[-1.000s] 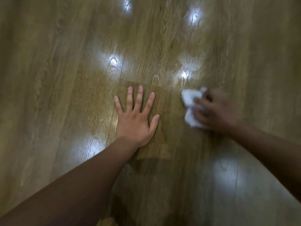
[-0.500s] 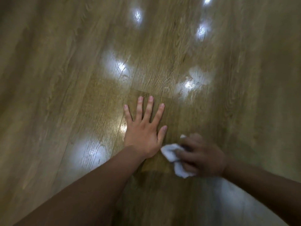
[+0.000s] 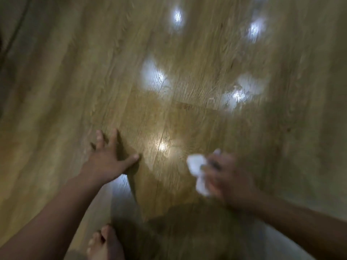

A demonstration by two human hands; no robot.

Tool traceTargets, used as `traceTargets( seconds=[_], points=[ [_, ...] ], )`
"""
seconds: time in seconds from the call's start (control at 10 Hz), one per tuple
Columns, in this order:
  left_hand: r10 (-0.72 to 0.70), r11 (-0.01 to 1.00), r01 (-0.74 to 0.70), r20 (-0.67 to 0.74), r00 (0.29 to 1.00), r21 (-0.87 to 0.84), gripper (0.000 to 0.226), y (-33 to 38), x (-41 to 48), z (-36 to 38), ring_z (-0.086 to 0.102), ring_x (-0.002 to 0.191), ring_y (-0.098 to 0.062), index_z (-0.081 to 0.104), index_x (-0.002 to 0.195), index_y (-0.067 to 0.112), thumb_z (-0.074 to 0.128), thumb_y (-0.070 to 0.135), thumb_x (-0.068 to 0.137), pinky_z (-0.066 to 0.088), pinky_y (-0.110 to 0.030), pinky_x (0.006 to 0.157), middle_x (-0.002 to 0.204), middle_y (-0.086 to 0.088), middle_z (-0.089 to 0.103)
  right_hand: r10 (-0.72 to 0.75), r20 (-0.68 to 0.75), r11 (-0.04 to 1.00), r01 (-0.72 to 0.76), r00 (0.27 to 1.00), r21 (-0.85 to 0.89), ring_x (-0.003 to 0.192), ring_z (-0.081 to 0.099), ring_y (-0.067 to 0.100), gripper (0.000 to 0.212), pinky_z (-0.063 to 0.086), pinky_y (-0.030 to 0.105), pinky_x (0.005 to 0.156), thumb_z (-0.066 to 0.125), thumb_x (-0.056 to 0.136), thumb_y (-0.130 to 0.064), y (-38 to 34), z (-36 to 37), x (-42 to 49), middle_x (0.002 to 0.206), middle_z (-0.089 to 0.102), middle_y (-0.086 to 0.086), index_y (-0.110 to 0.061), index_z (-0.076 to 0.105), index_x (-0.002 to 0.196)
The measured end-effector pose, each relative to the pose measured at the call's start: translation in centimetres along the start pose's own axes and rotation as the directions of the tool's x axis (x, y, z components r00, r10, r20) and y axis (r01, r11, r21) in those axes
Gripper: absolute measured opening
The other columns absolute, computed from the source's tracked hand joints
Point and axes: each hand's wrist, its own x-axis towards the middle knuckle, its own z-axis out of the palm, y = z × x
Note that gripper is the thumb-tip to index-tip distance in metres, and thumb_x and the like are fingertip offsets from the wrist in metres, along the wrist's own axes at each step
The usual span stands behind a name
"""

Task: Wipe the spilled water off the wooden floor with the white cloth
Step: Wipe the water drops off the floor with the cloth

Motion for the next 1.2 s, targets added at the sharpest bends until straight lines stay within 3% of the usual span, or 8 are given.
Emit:
traceTargets(
  seconds=[0.1, 0.3, 0.5, 0.7, 0.8, 1.0, 1.1, 1.2],
  points=[
    [0.015, 0.999, -0.017, 0.038, 0.999, 0.039, 0.134, -0.2, 0.6, 1.4, -0.012, 0.143, -0.056, -0.021, 0.153, 0.032, 0.072, 0.073, 0.066, 0.007, -0.058, 0.119, 0.161, -0.019, -0.023, -0.503, 0.268, 0.862, 0.501, 0.822, 0.078, 0.081, 0.061, 0.024, 0.017, 0.050, 0.033, 0.068, 0.053, 0.097, -0.031, -4.2, 1.2, -3.9, 0.095, 0.065, 0.005, -0.019, 0.064, 0.102],
    [0.005, 1.000, -0.005, 0.013, 1.000, 0.005, 0.138, -0.2, 1.7, 1.4, -0.014, 0.143, -0.055, -0.011, 0.155, 0.029, 0.085, 0.061, 0.060, 0.005, -0.061, 0.117, 0.161, -0.024, -0.016, 0.180, -0.275, 0.908, -0.267, 0.944, -0.323, 0.084, 0.064, 0.033, 0.041, 0.053, 0.042, 0.074, 0.047, 0.094, -0.052, 11.8, -7.0, 4.3, 0.101, 0.066, 0.011, -0.018, 0.068, 0.101],
    [-0.004, 1.000, 0.005, 0.032, 0.999, -0.022, 0.135, 0.5, 0.8, 0.6, -0.015, 0.142, -0.056, -0.010, 0.155, 0.030, 0.085, 0.057, 0.063, 0.014, -0.064, 0.115, 0.161, -0.020, -0.020, 0.613, -0.392, 0.753, -0.658, 0.686, 0.025, 0.091, 0.057, 0.041, 0.039, 0.047, 0.044, 0.084, 0.040, 0.088, -0.028, 10.9, -6.6, 5.8, 0.097, 0.059, 0.027, -0.002, 0.066, 0.099],
    [-0.002, 0.999, 0.004, 0.040, 0.999, -0.044, 0.132, 0.6, 0.2, 0.4, -0.015, 0.144, -0.054, -0.016, 0.154, 0.035, 0.081, 0.058, 0.068, 0.016, -0.062, 0.116, 0.161, -0.014, -0.027, 0.035, 0.159, 0.999, -0.041, 0.987, 0.036, 0.105, 0.049, 0.014, 0.037, 0.041, 0.037, 0.097, 0.039, 0.091, -0.068, -4.2, -4.7, 2.8, 0.105, 0.065, 0.000, -0.049, 0.061, 0.113],
    [0.004, 0.999, -0.002, 0.042, 0.999, -0.042, 0.133, 0.4, 0.5, 0.7, -0.016, 0.143, -0.054, -0.019, 0.153, 0.034, 0.080, 0.059, 0.069, 0.015, -0.061, 0.117, 0.160, -0.013, -0.028, -0.032, 0.197, 0.993, 0.008, 0.980, 0.120, 0.089, 0.053, 0.008, 0.011, 0.046, 0.014, 0.073, 0.057, 0.094, -0.034, -6.2, -3.3, 4.7, 0.079, 0.061, -0.007, -0.027, 0.065, 0.092],
    [-0.006, 1.000, 0.007, 0.051, 0.999, -0.027, 0.132, 0.9, 0.3, 0.6, -0.016, 0.143, -0.056, -0.020, 0.153, 0.032, 0.080, 0.056, 0.071, 0.018, -0.060, 0.116, 0.159, -0.016, -0.029, 0.355, -0.288, 0.914, -0.395, 0.889, -0.093, 0.140, 0.033, 0.041, 0.037, 0.026, 0.058, 0.114, 0.050, 0.094, -0.022, 5.3, -3.2, 14.6, 0.146, 0.045, 0.020, -0.008, 0.062, 0.126],
    [0.001, 1.000, 0.000, 0.036, 0.999, -0.020, 0.134, 0.7, 0.3, 0.8, -0.016, 0.142, -0.058, -0.023, 0.152, 0.033, 0.079, 0.060, 0.070, 0.019, -0.060, 0.115, 0.159, -0.016, -0.030, 0.022, -0.042, 0.998, -0.025, 0.999, -0.064, 0.132, 0.044, 0.042, 0.043, 0.039, 0.058, 0.107, 0.062, 0.085, -0.011, -3.7, 1.1, 11.4, 0.139, 0.052, 0.020, -0.009, 0.061, 0.128],
    [-0.006, 1.000, 0.006, 0.035, 0.999, -0.008, 0.136, 0.6, 0.5, 1.0, -0.014, 0.141, -0.060, -0.024, 0.152, 0.032, 0.079, 0.063, 0.068, 0.020, -0.061, 0.114, 0.158, -0.018, -0.032, -0.596, 0.355, 0.790, 0.605, 0.721, 0.098, 0.129, 0.047, 0.033, 0.033, 0.039, 0.050, 0.107, 0.053, 0.091, -0.023, -9.3, 4.7, 4.3, 0.132, 0.059, 0.011, -0.019, 0.064, 0.122]
  ],
)
